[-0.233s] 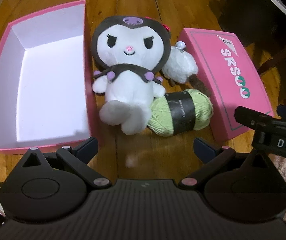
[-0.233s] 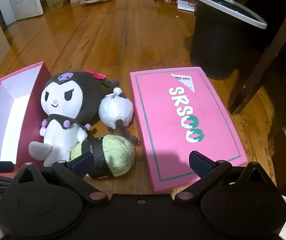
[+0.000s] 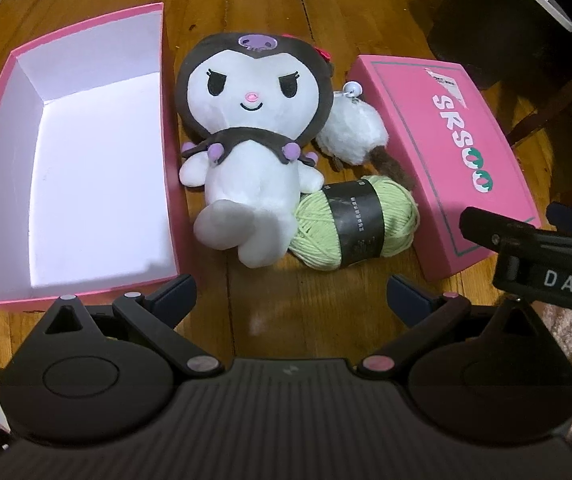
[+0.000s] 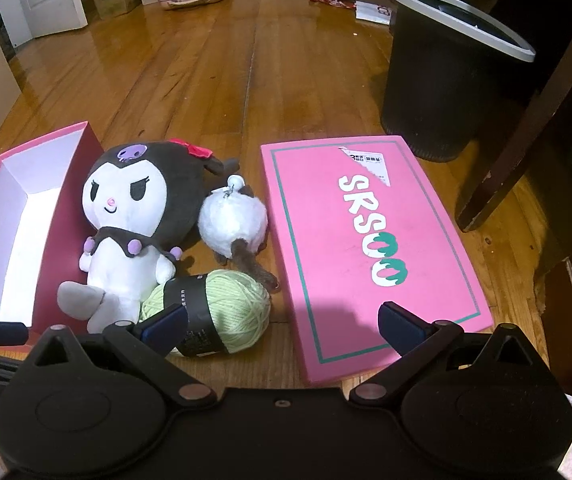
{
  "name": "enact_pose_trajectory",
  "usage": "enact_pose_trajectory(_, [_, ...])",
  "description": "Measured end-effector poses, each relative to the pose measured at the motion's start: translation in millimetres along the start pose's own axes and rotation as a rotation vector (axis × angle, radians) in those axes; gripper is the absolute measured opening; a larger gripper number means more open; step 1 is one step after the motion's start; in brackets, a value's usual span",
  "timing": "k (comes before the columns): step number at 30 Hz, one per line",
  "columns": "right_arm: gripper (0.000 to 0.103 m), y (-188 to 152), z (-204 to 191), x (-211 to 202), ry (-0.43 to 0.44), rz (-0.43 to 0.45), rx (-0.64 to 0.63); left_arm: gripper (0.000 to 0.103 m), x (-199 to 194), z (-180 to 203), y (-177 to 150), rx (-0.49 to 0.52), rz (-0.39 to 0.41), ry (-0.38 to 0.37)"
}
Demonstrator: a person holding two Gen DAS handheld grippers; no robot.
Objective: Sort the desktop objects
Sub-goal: 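Move the right gripper toward the Kuromi plush doll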
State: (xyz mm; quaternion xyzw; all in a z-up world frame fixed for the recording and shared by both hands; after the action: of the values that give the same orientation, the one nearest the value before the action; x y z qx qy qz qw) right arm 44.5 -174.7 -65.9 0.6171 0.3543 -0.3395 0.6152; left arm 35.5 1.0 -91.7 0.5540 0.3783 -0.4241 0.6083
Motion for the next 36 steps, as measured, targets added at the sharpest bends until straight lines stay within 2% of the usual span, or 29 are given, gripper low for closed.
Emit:
enact_pose_trajectory(3, [0.103, 1.2, 0.9, -2.2, -0.004, 0.008, 0.007, 0.103, -1.0, 7.7, -0.5, -0.006, 0.010, -0.002])
enact_pose_trajectory(6, [0.103, 2.5, 1.9, -4.3, -0.009, 0.017, 0.014, 0.103, -8.9, 35.4, -8.7, 0.003, 0.038, 0.022])
enact_pose_trajectory(9, [0.103, 3.7, 2.8, -6.5, -0.013, 0.025, 0.021, 0.103, -8.9, 11.0, 2.9, -0.011, 0.024, -0.048])
enact_pose_trajectory(10, [0.103, 4.1, 2.6, -7.5, -0.013, 0.029, 0.025, 0.103, -9.6, 8.9, 3.8, -0.008, 0.026, -0.051])
enact_pose_trajectory(15, [0.103, 7.5, 1.8, -13.3, 0.044, 0.043, 0.067, 0.103, -13.9, 9.4, 2.4, 0.038, 0.046, -0.046])
enact_pose_trajectory(20, [0.103, 7.5, -3.5, -11.4, 0.036, 0.034, 0.044, 0.103, -17.9, 4.9, 2.8, 0.060, 0.074, -0.034])
enact_pose_trajectory(36, [0.103, 3.0, -8.5, -9.5, 0.033, 0.011, 0.031, 0.103, -18.8, -0.7, 0.6, 0.067, 0.075, -0.045])
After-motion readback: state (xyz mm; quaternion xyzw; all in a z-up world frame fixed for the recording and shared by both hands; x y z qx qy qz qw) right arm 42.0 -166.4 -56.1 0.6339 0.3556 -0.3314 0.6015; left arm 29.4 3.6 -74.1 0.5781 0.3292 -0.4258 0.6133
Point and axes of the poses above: each gripper's, at about its wrist camera, not at the fingertips, and x roughly the way its jaws point, z to its right, y to its top, the point moved 10 cm from there along x, roughly the way its jaws point, and after that the axes turned 2 degrees about y, right-handed, at the moved point
